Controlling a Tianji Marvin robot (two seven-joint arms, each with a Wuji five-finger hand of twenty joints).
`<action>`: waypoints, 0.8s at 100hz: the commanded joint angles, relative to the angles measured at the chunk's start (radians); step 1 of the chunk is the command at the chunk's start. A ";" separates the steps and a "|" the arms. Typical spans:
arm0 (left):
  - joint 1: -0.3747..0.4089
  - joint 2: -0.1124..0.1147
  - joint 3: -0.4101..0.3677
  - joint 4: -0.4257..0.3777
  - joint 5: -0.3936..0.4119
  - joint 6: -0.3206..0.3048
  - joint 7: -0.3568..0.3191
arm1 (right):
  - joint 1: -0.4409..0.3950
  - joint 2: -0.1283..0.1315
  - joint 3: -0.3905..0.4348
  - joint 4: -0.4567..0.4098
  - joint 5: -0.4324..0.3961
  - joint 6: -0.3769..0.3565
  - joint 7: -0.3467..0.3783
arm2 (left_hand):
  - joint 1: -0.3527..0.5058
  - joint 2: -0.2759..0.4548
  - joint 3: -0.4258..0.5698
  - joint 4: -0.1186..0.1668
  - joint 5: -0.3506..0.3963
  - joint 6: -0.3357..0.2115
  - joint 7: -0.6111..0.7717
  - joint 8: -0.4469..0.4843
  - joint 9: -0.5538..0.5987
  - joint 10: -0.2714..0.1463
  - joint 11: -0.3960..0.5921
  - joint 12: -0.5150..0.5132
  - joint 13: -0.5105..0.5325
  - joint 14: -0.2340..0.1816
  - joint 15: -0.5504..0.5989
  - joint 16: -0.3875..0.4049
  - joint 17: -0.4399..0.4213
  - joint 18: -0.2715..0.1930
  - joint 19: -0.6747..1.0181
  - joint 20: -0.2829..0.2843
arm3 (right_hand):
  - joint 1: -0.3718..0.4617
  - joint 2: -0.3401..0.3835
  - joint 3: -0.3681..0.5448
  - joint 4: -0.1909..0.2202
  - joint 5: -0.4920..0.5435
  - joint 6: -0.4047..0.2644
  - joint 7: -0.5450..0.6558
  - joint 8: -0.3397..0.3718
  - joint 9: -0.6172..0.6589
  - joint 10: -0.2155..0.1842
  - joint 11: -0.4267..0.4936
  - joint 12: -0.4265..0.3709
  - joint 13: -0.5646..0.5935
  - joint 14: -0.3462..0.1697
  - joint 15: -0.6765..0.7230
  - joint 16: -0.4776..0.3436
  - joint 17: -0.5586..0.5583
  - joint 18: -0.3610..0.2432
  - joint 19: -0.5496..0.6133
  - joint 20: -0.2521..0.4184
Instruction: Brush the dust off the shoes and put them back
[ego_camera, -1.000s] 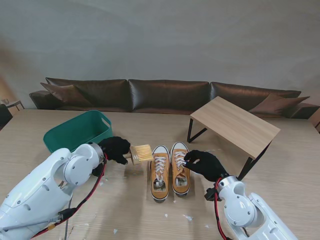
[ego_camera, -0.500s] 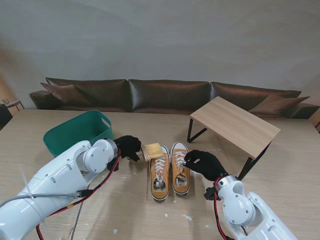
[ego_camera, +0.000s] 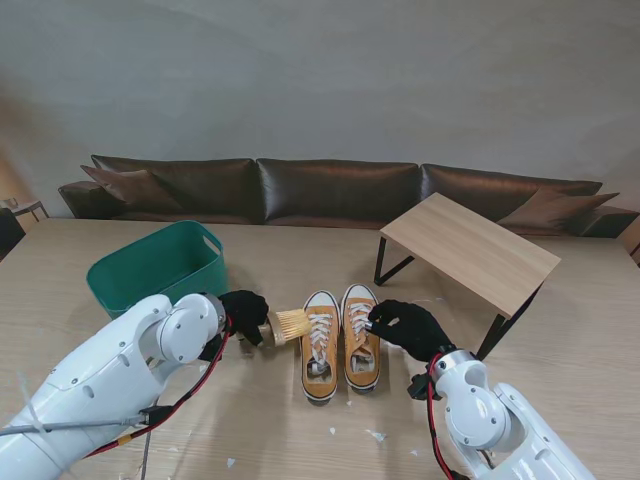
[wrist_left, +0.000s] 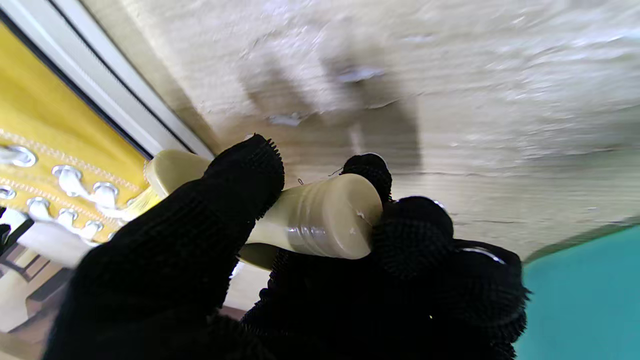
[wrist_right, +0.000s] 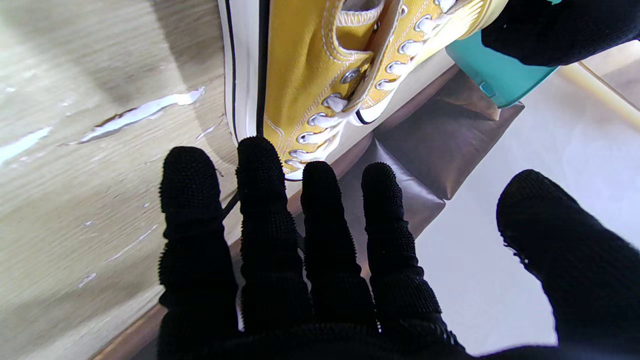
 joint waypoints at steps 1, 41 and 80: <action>0.019 0.019 -0.018 -0.024 0.022 0.001 -0.031 | -0.002 -0.004 -0.005 0.001 0.001 -0.002 0.014 | 0.157 0.044 0.116 0.058 0.016 -0.071 0.080 0.043 0.061 0.000 0.007 -0.006 0.053 -0.051 0.033 0.004 -0.013 -0.031 -0.031 -0.021 | 0.004 0.030 -0.009 0.021 -0.018 0.001 0.004 -0.011 0.004 0.016 0.012 -0.013 0.026 0.010 0.010 0.007 -0.277 0.027 0.011 -0.011; 0.066 0.031 -0.128 -0.145 0.097 -0.066 -0.074 | 0.003 -0.009 -0.003 0.001 0.001 0.002 -0.007 | 0.153 0.043 0.117 0.058 0.017 -0.076 0.079 0.043 0.063 -0.002 0.006 -0.008 0.053 -0.055 0.031 0.005 -0.011 -0.041 -0.031 -0.024 | 0.005 0.030 -0.010 0.021 -0.018 0.002 0.002 -0.012 0.003 0.018 0.012 -0.013 0.026 0.013 0.010 0.007 -0.276 0.027 0.013 -0.011; -0.159 -0.021 0.091 0.047 -0.091 -0.125 0.040 | 0.005 -0.017 0.024 -0.016 -0.007 0.009 -0.049 | 0.153 0.043 0.116 0.059 0.014 -0.077 0.079 0.045 0.062 -0.002 0.006 -0.008 0.054 -0.057 0.031 0.005 -0.010 -0.041 -0.031 -0.025 | 0.006 0.030 -0.012 0.021 -0.011 0.005 -0.001 -0.014 0.005 0.017 0.009 -0.014 0.028 0.014 0.010 0.007 -0.275 0.030 0.013 -0.010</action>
